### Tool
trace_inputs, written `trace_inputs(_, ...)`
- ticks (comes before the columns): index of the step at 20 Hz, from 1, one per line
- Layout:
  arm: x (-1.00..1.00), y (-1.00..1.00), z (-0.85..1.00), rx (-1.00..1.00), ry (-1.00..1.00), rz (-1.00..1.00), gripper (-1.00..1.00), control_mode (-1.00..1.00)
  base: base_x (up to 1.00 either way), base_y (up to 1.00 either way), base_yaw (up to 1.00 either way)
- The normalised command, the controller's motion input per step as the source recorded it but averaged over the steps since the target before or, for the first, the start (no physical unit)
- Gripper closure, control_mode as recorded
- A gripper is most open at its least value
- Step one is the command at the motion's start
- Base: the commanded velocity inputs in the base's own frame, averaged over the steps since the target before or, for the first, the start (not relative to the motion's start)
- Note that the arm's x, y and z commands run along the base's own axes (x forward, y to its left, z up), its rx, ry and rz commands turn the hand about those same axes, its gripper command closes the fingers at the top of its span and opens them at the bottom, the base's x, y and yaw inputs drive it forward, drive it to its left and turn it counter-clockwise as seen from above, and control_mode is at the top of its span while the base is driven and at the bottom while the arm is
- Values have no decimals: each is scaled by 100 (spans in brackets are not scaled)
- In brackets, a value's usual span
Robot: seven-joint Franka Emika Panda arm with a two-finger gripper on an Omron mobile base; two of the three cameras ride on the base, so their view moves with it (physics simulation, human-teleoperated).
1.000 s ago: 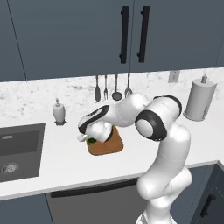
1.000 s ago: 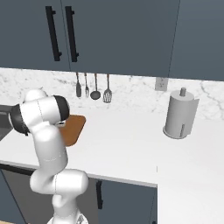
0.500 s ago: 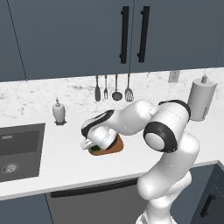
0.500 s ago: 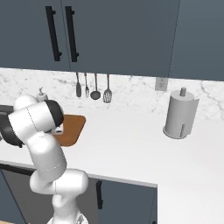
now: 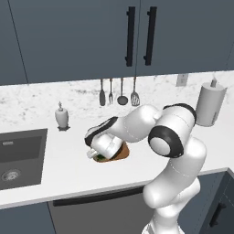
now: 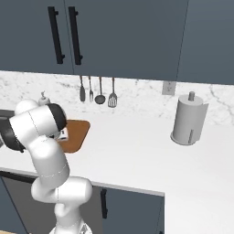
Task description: Pick up the sponge from the counter and clean the cutting board by briefly scrubbing or pressing down on the cutting board. Once finished, release the sponge.
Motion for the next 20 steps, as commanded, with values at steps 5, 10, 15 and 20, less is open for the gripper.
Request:
trace_inputs(5, 0, -58, -14, -8, -9, 0, 100, -100, 0, 0, 0)
trace_inputs(10, 0, -80, -19, 0, -6, 1, 100, -100, 0, 0, 0)
trace_inputs(15, 0, -85, -29, 0, -3, 5, 100, -100, 0, 0, 0)
trace_inputs(20, 0, -85, -43, 3, -3, 7, 100, -100, 0, 0, 0)
